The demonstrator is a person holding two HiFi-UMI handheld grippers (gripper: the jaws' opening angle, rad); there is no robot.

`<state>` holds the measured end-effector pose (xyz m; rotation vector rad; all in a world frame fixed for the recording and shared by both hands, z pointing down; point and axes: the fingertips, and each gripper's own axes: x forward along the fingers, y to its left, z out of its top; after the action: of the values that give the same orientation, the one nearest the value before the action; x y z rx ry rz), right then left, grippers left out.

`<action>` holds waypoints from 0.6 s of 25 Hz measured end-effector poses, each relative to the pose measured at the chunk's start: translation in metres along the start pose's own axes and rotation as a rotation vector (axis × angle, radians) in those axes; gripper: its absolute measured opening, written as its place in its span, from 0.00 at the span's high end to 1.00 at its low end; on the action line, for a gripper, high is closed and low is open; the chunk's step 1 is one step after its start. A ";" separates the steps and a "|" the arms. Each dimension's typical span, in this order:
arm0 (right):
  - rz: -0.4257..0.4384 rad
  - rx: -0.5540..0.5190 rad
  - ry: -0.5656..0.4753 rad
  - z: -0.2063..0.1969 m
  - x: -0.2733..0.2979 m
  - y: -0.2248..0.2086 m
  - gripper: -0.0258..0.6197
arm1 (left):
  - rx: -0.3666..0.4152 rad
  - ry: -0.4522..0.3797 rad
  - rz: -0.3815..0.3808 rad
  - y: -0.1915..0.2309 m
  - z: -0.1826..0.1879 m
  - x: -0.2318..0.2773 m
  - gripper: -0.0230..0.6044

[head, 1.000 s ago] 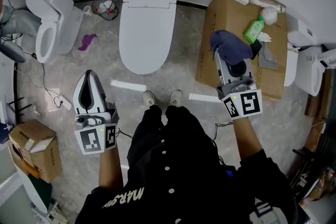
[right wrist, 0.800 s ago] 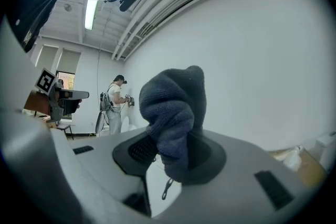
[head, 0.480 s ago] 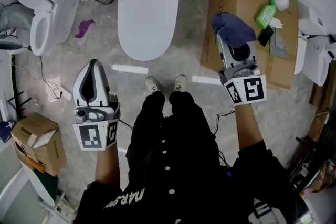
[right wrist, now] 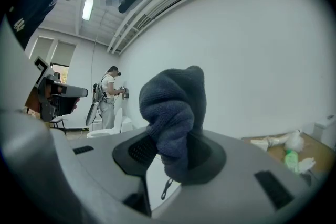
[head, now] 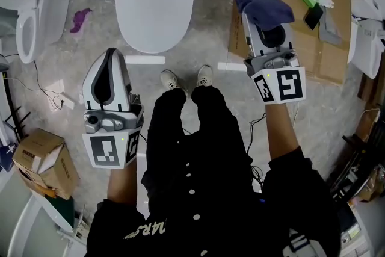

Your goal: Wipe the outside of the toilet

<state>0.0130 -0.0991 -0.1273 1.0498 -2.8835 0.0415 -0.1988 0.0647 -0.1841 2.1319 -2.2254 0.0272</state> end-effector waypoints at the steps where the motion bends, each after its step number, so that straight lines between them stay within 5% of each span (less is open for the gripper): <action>1: -0.003 0.002 0.002 -0.009 0.000 0.001 0.77 | -0.002 0.002 -0.014 -0.003 -0.009 0.002 0.95; 15: -0.080 0.022 0.020 -0.134 -0.008 0.008 0.77 | -0.047 0.040 -0.186 -0.056 -0.133 0.024 0.95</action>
<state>0.0222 -0.0812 0.0053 1.1611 -2.8266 0.0786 -0.1399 0.0454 -0.0516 2.2815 -1.9773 0.0085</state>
